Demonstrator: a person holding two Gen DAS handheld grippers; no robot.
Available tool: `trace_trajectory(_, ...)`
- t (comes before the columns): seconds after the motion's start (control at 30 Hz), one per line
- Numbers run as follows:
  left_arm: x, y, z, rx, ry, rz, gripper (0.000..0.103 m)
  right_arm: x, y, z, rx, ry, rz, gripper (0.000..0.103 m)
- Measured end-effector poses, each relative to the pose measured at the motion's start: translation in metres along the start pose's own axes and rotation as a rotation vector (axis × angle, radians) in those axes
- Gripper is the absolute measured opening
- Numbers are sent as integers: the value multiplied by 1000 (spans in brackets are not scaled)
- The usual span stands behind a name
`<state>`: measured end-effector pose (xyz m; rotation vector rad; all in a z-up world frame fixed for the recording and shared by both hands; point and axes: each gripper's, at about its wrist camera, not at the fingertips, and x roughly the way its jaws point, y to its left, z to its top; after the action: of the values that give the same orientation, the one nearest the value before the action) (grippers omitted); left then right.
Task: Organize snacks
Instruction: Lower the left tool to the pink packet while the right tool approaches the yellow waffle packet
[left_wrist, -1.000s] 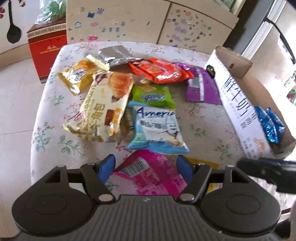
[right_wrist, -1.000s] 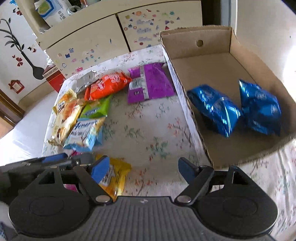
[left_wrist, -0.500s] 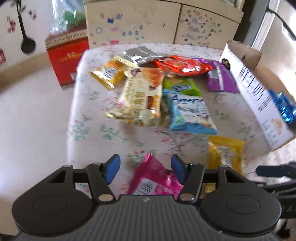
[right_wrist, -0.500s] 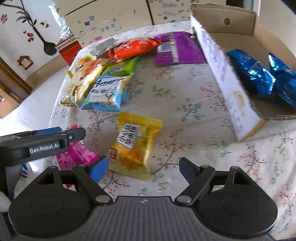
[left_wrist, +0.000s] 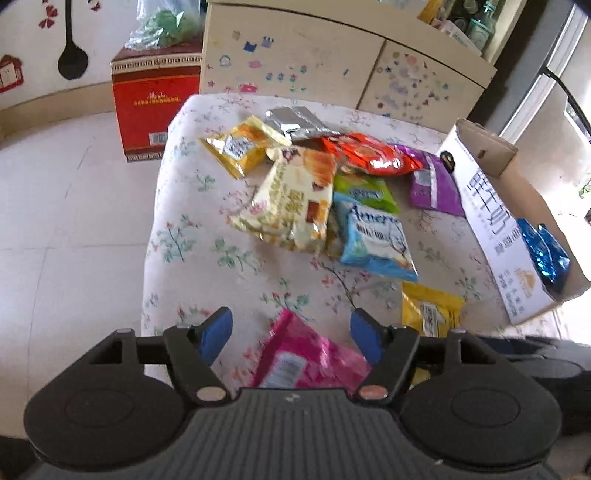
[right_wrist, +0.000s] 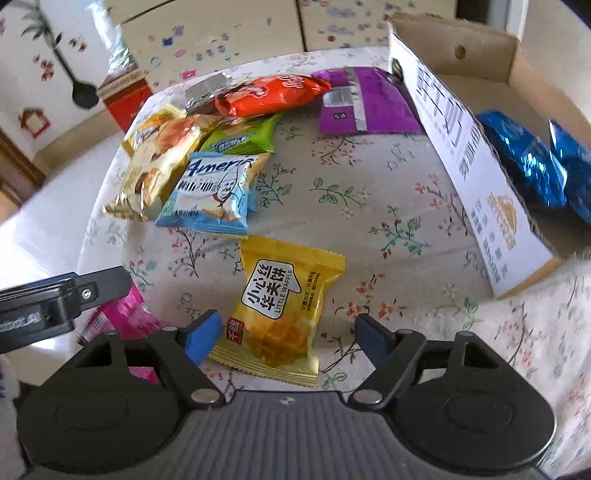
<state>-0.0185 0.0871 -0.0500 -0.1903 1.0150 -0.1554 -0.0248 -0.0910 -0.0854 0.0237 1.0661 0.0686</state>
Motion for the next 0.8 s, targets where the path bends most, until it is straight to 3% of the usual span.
trace_trajectory(0.1, 0, -1, -8, -40, 24, -6, 73, -2, -3, 0, -44, -10, -37, 59)
trace_trajectory(0.17, 1, 1, -14, -90, 47, -3, 73, -4, -10, 2, -32, -11, -35, 57)
trace_trajectory(0.6, 14, -11, -23, -237, 58, 71, 83, -10, -25, -1, -64, -30, -39, 56)
trace_trajectory(0.8, 24, -29, -24, -171, 35, 187, 90, -9, -24, -1, -73, -31, -40, 58)
